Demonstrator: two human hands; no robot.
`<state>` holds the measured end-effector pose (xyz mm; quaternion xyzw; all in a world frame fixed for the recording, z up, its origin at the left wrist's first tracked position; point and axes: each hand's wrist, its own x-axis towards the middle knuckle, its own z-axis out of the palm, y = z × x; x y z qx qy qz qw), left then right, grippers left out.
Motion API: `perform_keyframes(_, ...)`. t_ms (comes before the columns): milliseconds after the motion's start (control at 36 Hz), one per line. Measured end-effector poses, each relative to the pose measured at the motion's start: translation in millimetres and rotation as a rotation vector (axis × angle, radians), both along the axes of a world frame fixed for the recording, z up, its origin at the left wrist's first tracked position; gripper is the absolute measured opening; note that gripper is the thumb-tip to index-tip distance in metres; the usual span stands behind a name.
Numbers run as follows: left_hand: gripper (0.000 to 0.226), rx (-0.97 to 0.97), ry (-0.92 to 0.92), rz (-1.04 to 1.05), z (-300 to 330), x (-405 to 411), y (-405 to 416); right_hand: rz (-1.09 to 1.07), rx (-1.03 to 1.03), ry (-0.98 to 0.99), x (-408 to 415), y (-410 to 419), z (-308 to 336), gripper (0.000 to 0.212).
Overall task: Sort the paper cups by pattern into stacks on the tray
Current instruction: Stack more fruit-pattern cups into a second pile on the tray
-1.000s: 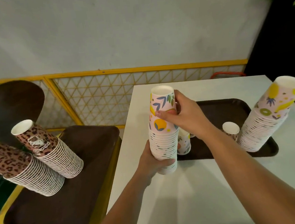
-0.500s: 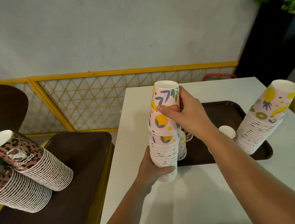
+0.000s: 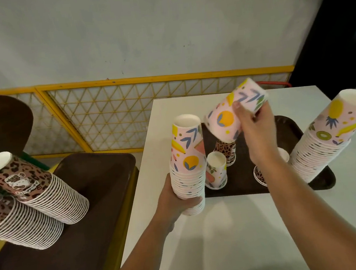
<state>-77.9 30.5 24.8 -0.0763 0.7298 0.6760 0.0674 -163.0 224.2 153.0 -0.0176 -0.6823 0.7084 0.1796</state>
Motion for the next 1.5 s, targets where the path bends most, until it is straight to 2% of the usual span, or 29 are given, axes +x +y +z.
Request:
perform_keyframes(56,0.09,0.001,0.013,-0.001,2.1,-0.3,-1.8,-0.024,0.193,-0.021,3.8,-2.2,-21.6,0.04)
perform_keyframes(139,0.095,-0.019,0.023,0.003,4.9,-0.2,-3.3,0.029,0.365,-0.065,11.1,-8.5,-49.1,0.044)
perform_keyframes(222,0.098,-0.027,0.019,0.023,6.8,0.4,-3.6,0.087,0.452,-0.115,15.1,-12.6,-69.3,0.058)
perform_keyframes(333,0.1,-0.038,0.019,0.032,7.3,1.3,-4.3,0.122,0.519,-0.152,18.3,-16.8,-83.4,0.065)
perform_keyframes(500,0.099,-0.036,0.018,0.053,8.5,2.6,-3.9,0.233,0.481,-0.228,19.8,-22.2,-93.4,0.07)
perform_keyframes(611,0.095,-0.036,0.019,0.056,9.0,2.4,-3.0,0.263,0.491,-0.257,19.3,-21.8,-87.1,0.084)
perform_keyframes(722,0.099,-0.029,0.013,0.062,9.4,2.2,-1.0,0.185,0.376,-0.099,24.2,-26.2,-55.0,0.069)
perform_keyframes(833,0.099,-0.03,0.0,0.065,9.6,1.5,3.2,0.338,0.309,0.027,32.0,-35.5,-14.1,0.072)
perform_keyframes(889,0.098,-0.031,0.0,0.063,10.1,1.3,5.5,0.459,0.354,0.004,33.1,-40.2,0.1,0.075)
perform_keyframes(944,0.099,-0.028,0.002,0.066,10.9,1.3,7.8,0.534,0.428,-0.017,32.9,-43.5,6.1,0.069)
perform_keyframes(1028,0.1,-0.015,0.002,0.061,13.1,1.8,10.4,0.493,0.49,-0.006,32.6,-46.1,6.7,0.049)
perform_keyframes(1083,0.098,-0.018,0.004,0.056,14.1,1.9,11.5,0.452,0.472,0.007,32.6,-45.9,6.1,0.044)
perform_keyframes(1167,0.092,-0.021,0.002,0.049,15.5,2.1,12.1,0.412,0.467,0.009,32.3,-44.8,7.6,0.043)
perform_keyframes(1306,0.096,-0.034,0.001,0.053,17.8,2.1,12.6,0.369,0.458,0.035,29.4,-41.5,13.9,0.044)
perform_keyframes(1417,0.094,-0.021,-0.007,0.063,17.7,2.8,13.1,0.41,0.431,0.026,27.9,-38.7,20.9,0.042)
perform_keyframes(1500,0.083,-0.036,-0.002,0.065,18.6,2.7,14.3,0.467,0.496,0.019,28.0,-39.9,22.2,0.048)
